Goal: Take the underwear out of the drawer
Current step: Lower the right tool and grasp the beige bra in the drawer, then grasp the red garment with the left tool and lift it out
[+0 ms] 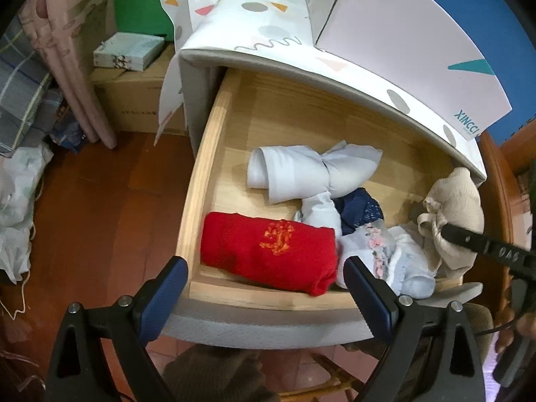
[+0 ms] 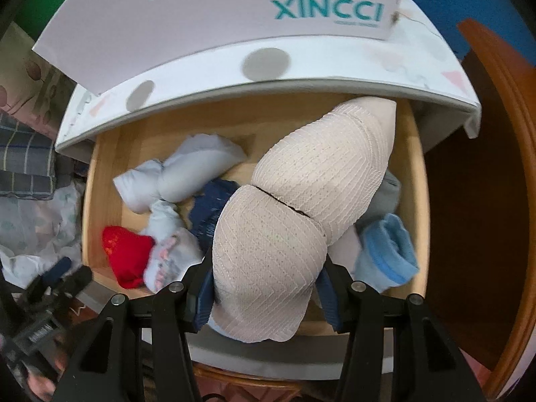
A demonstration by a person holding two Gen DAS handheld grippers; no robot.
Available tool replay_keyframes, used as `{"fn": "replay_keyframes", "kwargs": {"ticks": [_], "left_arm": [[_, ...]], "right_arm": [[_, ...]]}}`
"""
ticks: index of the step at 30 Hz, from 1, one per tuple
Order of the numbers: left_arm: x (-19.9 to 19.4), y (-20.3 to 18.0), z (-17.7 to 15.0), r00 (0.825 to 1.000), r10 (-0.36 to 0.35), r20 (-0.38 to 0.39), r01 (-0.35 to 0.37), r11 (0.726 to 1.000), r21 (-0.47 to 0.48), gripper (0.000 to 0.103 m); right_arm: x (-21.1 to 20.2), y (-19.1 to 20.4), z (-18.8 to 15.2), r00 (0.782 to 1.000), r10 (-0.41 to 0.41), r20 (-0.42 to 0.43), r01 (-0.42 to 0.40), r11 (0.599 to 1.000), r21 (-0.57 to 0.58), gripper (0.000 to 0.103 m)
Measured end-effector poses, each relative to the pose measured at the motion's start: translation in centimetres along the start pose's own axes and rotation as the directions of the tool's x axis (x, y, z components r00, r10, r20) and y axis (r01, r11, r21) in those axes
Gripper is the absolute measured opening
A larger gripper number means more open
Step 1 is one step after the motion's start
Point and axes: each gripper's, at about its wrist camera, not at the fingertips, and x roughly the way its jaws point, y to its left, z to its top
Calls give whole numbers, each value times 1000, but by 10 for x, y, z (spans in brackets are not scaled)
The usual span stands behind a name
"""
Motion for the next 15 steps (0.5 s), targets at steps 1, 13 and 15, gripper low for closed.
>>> {"fn": "replay_keyframes", "kwargs": {"ticks": [1,13,15], "left_arm": [[0,-1,1,1000,-3,-3,3,1000,0,96],[40,-31,8,990,81,-117,-73,995,71,96],[50,-32,12,986,90,-138,-84,995,44,96]], "right_arm": [[0,-4,-1,1000,-11,-3,11,1000,-2,49],[16,-13,-11,999,-45,18,47,992,-115,49],[21,-10,-13,999,-42,26,45,990,-136,49]]}}
